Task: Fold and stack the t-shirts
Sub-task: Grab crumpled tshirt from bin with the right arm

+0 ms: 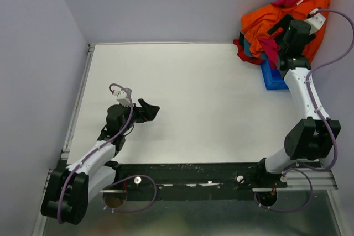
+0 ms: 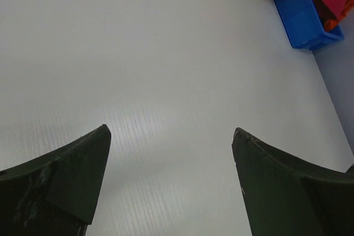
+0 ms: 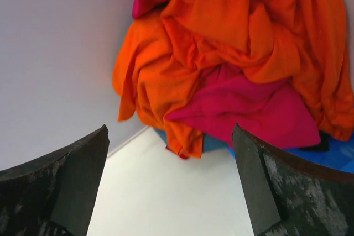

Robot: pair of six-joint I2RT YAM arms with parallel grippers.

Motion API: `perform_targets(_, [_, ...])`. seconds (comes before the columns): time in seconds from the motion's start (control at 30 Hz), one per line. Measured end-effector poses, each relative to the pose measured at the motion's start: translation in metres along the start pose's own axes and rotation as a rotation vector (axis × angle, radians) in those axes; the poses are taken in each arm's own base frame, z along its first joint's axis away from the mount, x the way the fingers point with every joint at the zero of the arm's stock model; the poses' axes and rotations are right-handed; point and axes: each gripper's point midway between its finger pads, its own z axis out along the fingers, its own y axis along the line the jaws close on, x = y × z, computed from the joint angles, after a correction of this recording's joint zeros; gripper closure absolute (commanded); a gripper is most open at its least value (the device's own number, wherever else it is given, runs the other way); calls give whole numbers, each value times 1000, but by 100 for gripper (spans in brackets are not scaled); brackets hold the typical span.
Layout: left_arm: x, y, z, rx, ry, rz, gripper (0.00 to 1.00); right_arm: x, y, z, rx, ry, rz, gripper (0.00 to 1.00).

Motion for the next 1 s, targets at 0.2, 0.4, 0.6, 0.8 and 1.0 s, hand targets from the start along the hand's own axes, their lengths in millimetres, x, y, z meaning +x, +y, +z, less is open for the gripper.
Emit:
perform_targets(0.2, [-3, -5, 2, 25, -13, 13, 1, -31, -15, 60, 80, -55, -12, 0])
perform_targets(0.4, [3, -6, 6, 39, 4, 13, 1, -39, -40, 129, 180, -98, -86, 0])
perform_targets(0.6, [7, -4, 8, 41, 13, 12, 1, -21, -68, 186, 234, -89, -119, 6])
perform_targets(0.8, [12, -4, 9, 41, 31, 9, 2, -10, -103, 199, 275, -56, -95, 93])
perform_targets(1.0, [11, -7, 9, 53, 29, 12, 2, 1, -106, 167, 238, 22, -58, 99])
